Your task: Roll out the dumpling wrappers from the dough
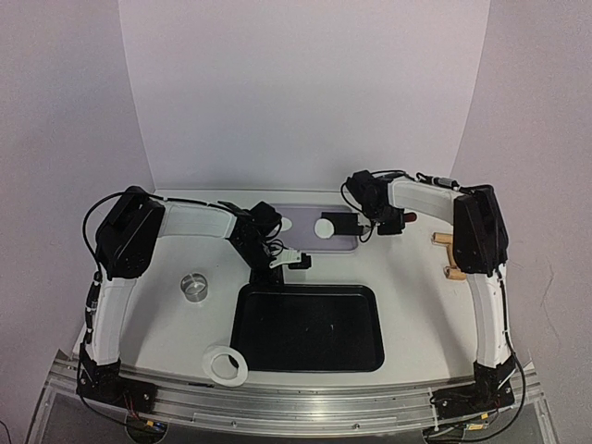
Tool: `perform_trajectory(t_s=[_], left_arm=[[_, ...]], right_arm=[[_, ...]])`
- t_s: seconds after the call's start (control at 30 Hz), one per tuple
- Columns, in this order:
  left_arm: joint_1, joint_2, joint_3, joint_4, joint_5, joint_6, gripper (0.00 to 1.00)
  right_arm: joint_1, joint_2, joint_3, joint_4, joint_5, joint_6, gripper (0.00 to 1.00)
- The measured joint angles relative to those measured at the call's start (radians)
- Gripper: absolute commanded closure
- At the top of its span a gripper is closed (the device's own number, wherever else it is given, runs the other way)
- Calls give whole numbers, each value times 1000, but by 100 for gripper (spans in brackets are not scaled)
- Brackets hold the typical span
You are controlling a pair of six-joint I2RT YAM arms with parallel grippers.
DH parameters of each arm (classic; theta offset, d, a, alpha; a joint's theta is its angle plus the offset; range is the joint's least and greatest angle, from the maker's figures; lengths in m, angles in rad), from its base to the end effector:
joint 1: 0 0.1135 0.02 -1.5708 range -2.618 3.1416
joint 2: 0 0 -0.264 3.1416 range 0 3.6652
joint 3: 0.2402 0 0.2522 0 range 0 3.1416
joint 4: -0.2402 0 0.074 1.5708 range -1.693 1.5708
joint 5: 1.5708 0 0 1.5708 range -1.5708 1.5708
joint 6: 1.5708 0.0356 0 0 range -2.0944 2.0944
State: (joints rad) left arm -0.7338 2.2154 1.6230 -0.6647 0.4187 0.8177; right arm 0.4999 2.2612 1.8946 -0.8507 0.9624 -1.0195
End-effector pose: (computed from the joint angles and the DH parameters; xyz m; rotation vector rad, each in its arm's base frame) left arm 0.3232 -0.3109 0.1362 1.9977 1.9043 -0.5673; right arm 0.4273 0.2001 0.1967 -1.6672 2.1187 -1.4777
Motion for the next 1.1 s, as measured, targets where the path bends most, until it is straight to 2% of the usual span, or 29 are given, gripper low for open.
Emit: perform_trajectory(t_s=[0.63, 0.97, 1.1], left_arm=[[0, 0, 0, 0, 1, 0, 100], [0, 0, 0, 1, 1, 0, 100], [0, 0, 0, 1, 1, -3, 100]], right_arm=[[-10, 0, 1, 212, 117, -185, 100], [-46, -6, 18, 244, 122, -192, 100], [-56, -58, -13, 249, 119, -172, 100]])
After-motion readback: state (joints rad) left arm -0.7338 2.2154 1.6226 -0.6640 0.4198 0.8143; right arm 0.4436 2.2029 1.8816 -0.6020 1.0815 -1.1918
